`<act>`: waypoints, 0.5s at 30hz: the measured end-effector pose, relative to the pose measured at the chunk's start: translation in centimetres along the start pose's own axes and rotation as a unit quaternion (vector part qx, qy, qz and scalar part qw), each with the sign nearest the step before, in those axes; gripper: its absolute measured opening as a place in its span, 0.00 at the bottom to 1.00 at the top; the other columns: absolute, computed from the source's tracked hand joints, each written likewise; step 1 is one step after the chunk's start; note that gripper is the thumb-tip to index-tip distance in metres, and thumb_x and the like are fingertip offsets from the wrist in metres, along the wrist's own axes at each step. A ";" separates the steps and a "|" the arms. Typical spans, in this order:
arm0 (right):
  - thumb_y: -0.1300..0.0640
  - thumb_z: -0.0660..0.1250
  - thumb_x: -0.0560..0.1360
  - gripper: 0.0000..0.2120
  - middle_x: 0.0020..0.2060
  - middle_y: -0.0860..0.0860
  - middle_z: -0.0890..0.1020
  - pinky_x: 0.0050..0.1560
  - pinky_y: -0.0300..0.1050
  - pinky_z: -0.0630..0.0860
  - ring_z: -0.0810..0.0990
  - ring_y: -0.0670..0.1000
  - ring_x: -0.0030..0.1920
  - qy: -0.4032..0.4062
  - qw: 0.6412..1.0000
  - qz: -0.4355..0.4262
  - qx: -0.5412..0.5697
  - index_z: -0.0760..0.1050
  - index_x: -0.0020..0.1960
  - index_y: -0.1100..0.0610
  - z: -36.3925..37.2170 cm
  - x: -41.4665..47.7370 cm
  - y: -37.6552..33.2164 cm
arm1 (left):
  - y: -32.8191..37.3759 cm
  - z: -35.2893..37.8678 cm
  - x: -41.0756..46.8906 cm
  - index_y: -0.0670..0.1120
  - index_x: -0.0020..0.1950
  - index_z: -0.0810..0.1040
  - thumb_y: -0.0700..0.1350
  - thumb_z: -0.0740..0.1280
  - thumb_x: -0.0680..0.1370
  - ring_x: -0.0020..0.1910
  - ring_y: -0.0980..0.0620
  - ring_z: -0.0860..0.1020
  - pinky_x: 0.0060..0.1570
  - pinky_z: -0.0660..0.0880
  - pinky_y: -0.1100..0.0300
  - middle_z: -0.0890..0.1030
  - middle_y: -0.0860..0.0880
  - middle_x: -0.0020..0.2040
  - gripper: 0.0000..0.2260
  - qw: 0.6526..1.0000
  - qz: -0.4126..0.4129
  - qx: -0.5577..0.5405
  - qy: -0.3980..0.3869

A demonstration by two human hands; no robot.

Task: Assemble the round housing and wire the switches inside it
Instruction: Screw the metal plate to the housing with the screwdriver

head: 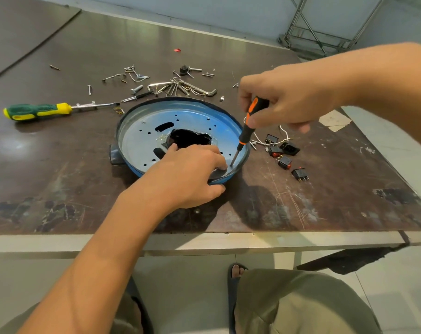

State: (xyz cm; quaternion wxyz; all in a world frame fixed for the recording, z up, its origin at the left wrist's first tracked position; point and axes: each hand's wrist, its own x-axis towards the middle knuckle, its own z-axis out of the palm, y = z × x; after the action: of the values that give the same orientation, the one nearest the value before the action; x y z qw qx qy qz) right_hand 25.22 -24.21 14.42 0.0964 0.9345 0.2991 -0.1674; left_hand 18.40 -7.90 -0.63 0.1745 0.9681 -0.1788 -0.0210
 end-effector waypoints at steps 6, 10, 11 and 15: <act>0.32 0.56 0.79 0.26 0.27 0.52 0.79 0.30 0.44 0.69 0.78 0.55 0.26 0.084 0.990 0.064 -0.093 0.73 0.41 0.55 0.8 0.7 -0.3 | 0.2 0.0 -0.1 0.56 0.65 0.77 0.58 0.68 0.76 0.60 0.54 0.75 0.69 0.64 0.34 0.75 0.58 0.61 0.19 1.000 -0.001 -0.003 0.003; 0.46 0.64 0.80 0.09 0.23 0.46 0.79 0.30 0.50 0.76 0.78 0.51 0.22 0.011 1.000 0.011 0.010 0.68 0.54 0.49 0.1 0.0 0.2 | 0.2 -0.2 -0.2 0.56 0.66 0.76 0.58 0.68 0.76 0.60 0.53 0.74 0.70 0.63 0.33 0.75 0.58 0.61 0.19 1.000 -0.004 0.000 -0.002; 0.47 0.65 0.79 0.08 0.23 0.46 0.79 0.30 0.50 0.76 0.79 0.52 0.23 0.035 0.999 -0.005 0.002 0.69 0.52 0.50 0.4 0.0 0.2 | 0.2 -0.2 -0.2 0.56 0.66 0.76 0.58 0.68 0.76 0.60 0.53 0.74 0.70 0.63 0.33 0.75 0.58 0.61 0.19 1.000 -0.005 0.002 -0.003; 0.32 0.61 0.76 0.29 0.25 0.54 0.71 0.27 0.43 0.63 0.69 0.56 0.25 0.202 0.974 -0.011 -0.105 0.71 0.34 0.58 1.6 0.6 0.0 | 0.3 -0.2 -0.1 0.56 0.66 0.76 0.58 0.68 0.76 0.60 0.53 0.74 0.69 0.64 0.34 0.75 0.58 0.61 0.19 1.000 -0.006 0.005 -0.004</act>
State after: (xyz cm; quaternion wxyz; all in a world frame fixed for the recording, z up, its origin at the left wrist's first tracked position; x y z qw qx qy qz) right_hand 25.21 -24.35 12.70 0.1298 0.9303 0.3384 0.0565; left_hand 18.21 -8.01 -0.33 0.1687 0.9699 -0.1739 -0.0253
